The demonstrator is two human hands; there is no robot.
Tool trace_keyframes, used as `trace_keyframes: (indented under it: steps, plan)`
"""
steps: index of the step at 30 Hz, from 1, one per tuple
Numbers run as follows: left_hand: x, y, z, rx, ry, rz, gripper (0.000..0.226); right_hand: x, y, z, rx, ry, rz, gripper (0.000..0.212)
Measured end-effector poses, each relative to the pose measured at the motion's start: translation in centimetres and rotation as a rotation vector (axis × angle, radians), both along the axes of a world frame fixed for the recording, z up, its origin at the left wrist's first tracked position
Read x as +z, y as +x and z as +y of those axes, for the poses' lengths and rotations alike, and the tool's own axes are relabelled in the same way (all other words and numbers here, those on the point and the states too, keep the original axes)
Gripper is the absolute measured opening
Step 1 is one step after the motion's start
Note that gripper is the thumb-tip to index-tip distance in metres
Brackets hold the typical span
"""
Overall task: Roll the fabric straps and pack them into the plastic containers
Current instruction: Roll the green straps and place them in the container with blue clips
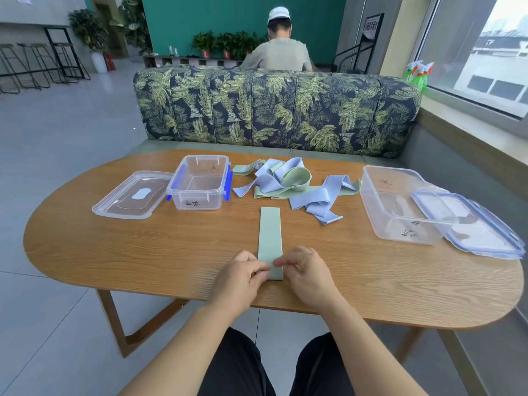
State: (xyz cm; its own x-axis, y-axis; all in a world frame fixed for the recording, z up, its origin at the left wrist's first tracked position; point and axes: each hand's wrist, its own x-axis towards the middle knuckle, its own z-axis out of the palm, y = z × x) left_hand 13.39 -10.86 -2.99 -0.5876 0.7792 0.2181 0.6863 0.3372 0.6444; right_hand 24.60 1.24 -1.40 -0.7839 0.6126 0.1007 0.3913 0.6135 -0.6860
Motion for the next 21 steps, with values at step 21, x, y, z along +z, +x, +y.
trace_keyframes:
  steps: [21]
  plan:
    - [0.4, -0.6, 0.3, -0.026, -0.050, -0.071, 0.018, 0.0, -4.1, 1.6, 0.161, 0.202, -0.224, 0.037]
